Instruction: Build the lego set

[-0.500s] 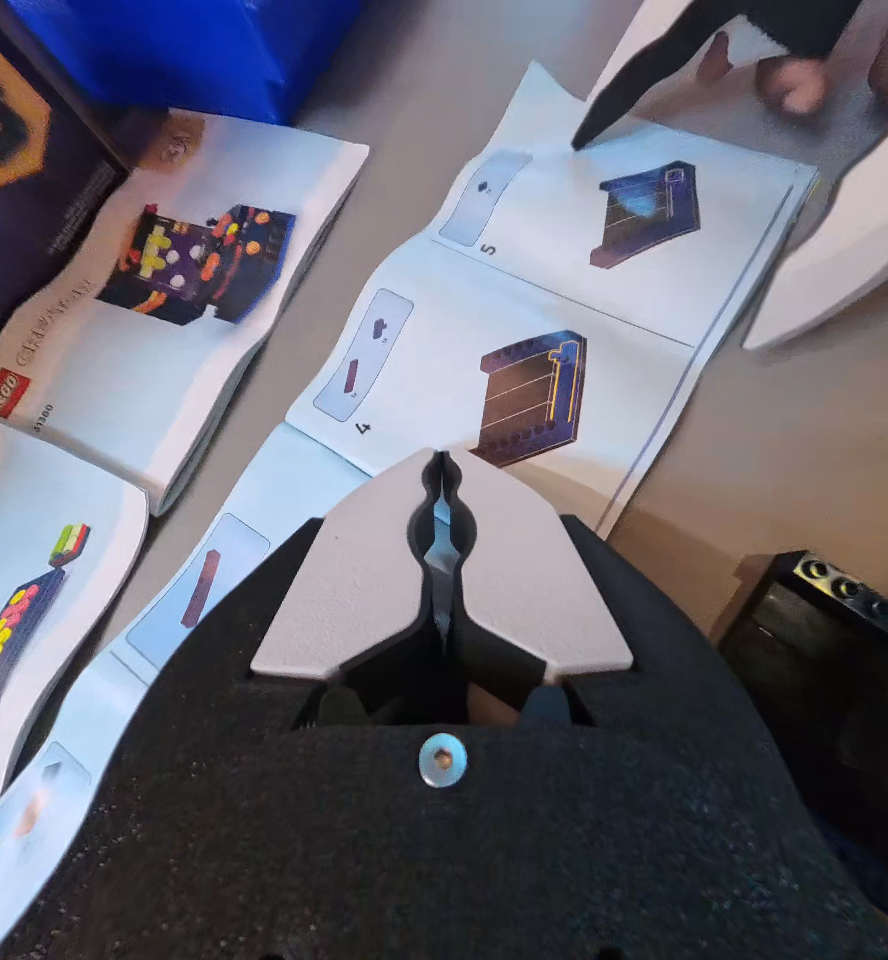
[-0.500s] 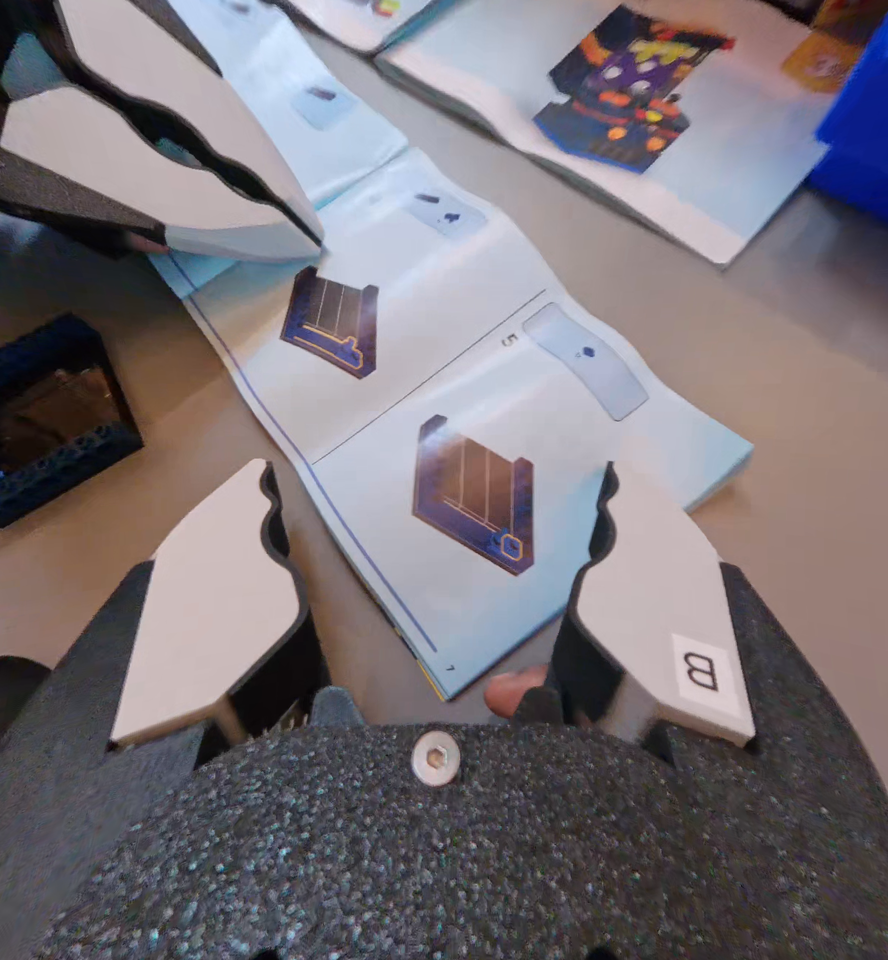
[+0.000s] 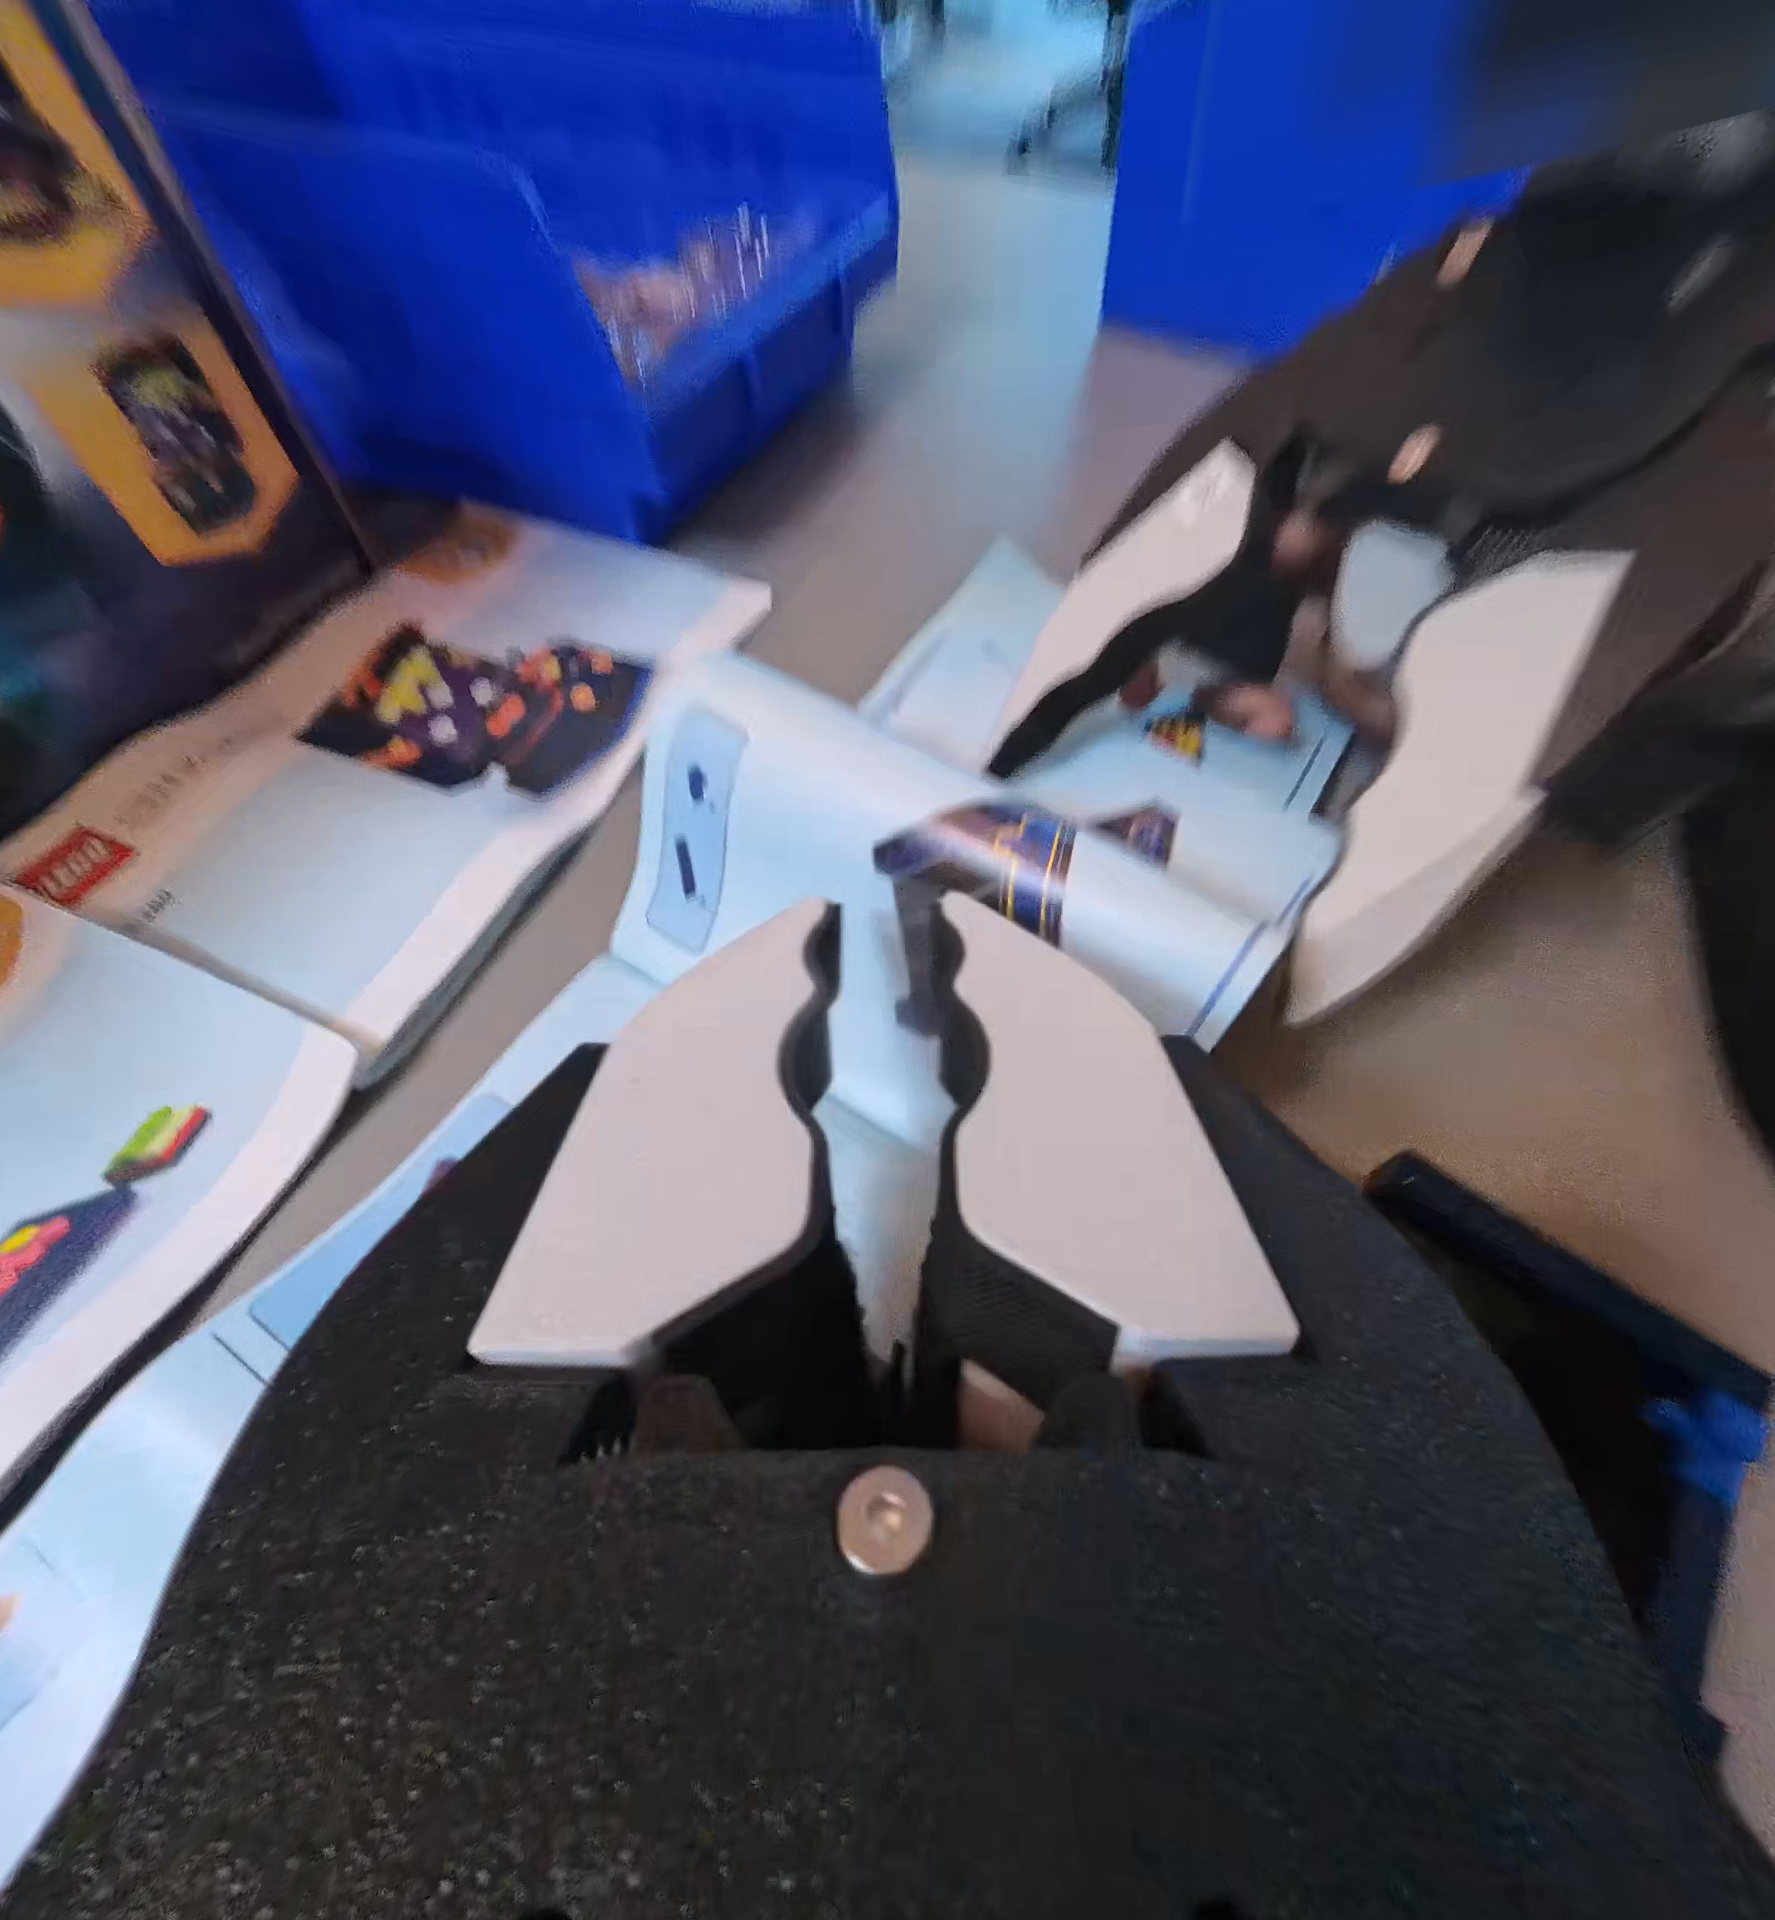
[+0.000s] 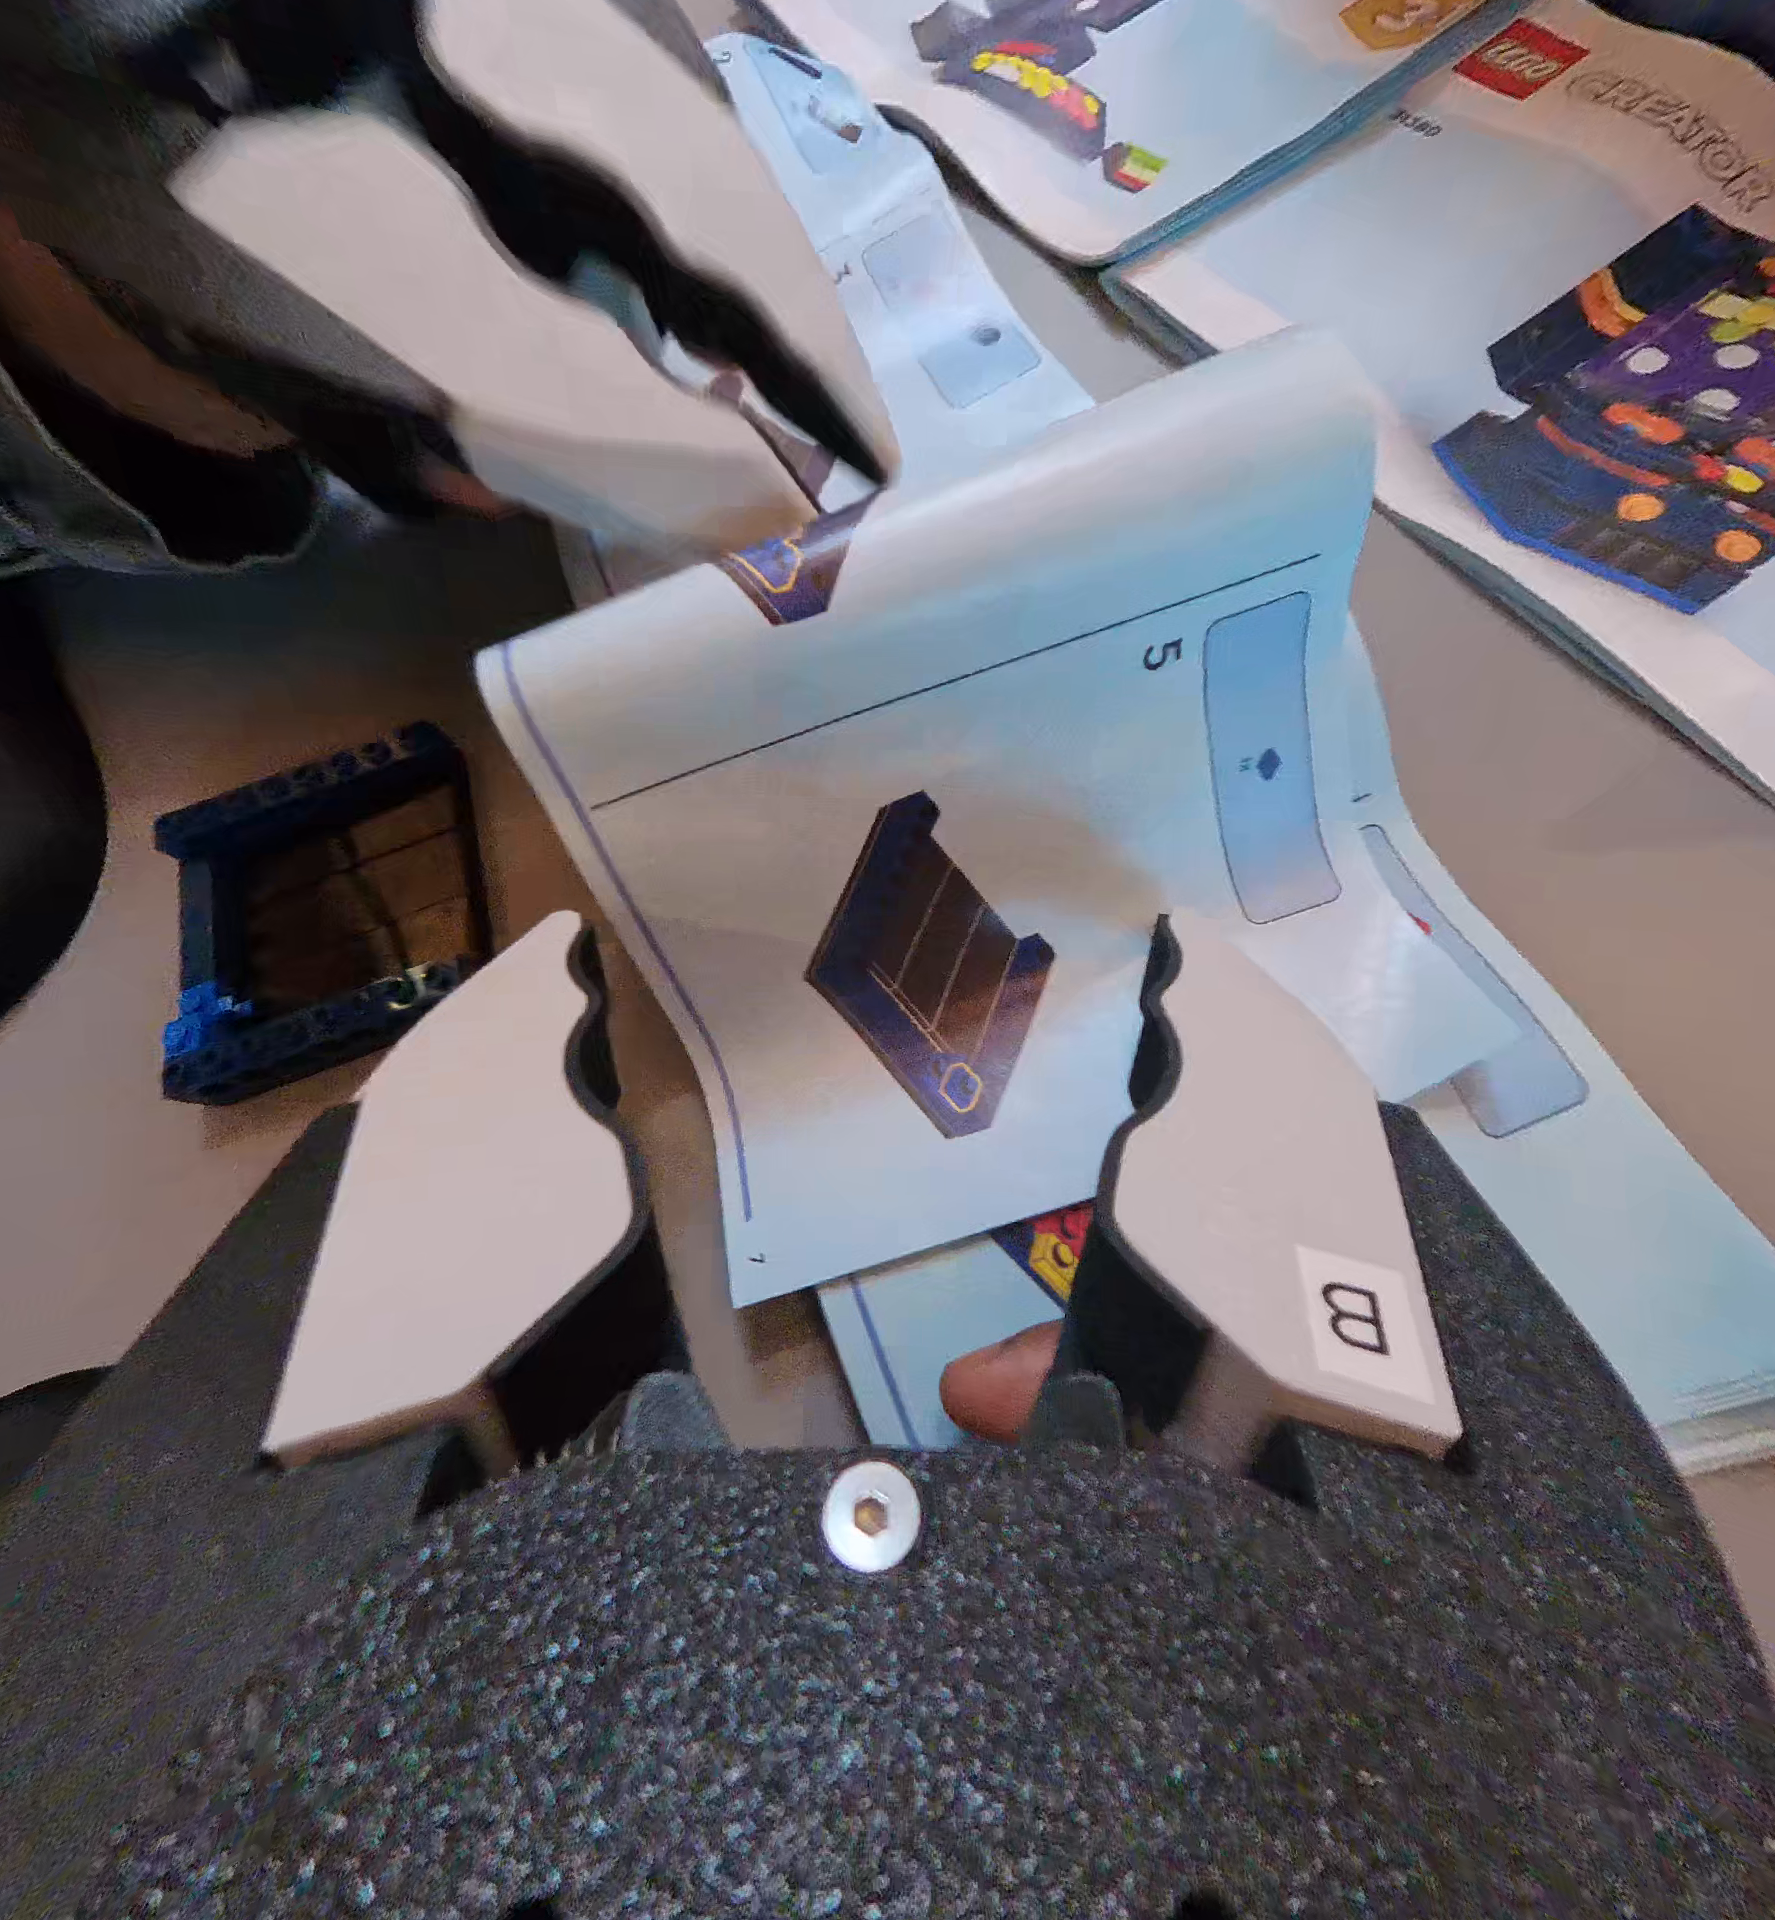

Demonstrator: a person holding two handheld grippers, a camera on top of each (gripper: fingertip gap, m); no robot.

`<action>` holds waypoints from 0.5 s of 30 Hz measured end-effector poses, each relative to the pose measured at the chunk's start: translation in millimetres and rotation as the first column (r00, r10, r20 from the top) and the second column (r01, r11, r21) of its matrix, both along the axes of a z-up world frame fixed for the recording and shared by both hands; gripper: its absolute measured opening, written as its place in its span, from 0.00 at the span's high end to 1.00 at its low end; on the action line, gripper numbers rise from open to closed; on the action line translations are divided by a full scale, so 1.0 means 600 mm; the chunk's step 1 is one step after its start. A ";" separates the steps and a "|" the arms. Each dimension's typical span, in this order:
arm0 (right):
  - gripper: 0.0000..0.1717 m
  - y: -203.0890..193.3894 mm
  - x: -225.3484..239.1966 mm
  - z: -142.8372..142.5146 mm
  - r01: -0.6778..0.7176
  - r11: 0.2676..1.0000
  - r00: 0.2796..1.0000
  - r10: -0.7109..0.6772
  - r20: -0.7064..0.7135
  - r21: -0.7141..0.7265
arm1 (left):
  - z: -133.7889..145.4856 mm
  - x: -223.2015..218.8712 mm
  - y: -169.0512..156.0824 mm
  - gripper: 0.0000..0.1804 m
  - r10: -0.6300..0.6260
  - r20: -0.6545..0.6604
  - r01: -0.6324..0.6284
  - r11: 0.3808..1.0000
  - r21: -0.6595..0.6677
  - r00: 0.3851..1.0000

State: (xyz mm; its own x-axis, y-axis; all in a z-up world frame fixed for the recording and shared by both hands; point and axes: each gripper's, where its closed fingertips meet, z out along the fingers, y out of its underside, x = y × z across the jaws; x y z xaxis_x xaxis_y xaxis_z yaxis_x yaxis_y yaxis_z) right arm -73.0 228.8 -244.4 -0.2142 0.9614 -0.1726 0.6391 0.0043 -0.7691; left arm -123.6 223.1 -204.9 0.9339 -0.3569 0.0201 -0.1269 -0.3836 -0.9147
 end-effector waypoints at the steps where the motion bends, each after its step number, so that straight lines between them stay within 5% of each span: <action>1: 0.45 0.002 0.001 -0.001 0.003 1.000 1.000 -0.003 -0.005 0.007 | 0.024 0.000 -0.004 0.87 -0.020 0.043 0.017 0.998 0.067 0.999; 4: 0.47 0.004 0.001 0.000 0.007 1.000 1.000 -0.007 -0.016 -0.001 | 0.070 0.026 -0.020 0.76 -0.142 0.006 0.138 0.969 0.207 0.990; 8: 0.47 0.005 0.001 0.000 0.006 1.000 1.000 -0.006 -0.019 -0.002 | -0.001 0.075 -0.043 0.61 -0.331 -0.317 0.350 0.937 0.004 0.889; 9: 0.48 0.006 0.001 0.000 0.005 1.000 1.000 -0.005 -0.019 -0.001 | -0.012 0.079 -0.043 0.63 -0.339 -0.395 0.362 0.932 -0.016 0.854; 12: 0.48 0.005 0.001 0.001 0.003 1.000 1.000 -0.003 -0.022 -0.013 | 0.003 0.085 -0.040 0.90 -0.285 -0.505 0.367 0.928 0.068 0.815; 15: 0.48 0.005 0.002 0.003 0.000 0.999 1.000 0.000 -0.027 -0.034 | 0.009 0.073 -0.040 0.96 -0.269 -0.484 0.338 0.939 0.059 0.833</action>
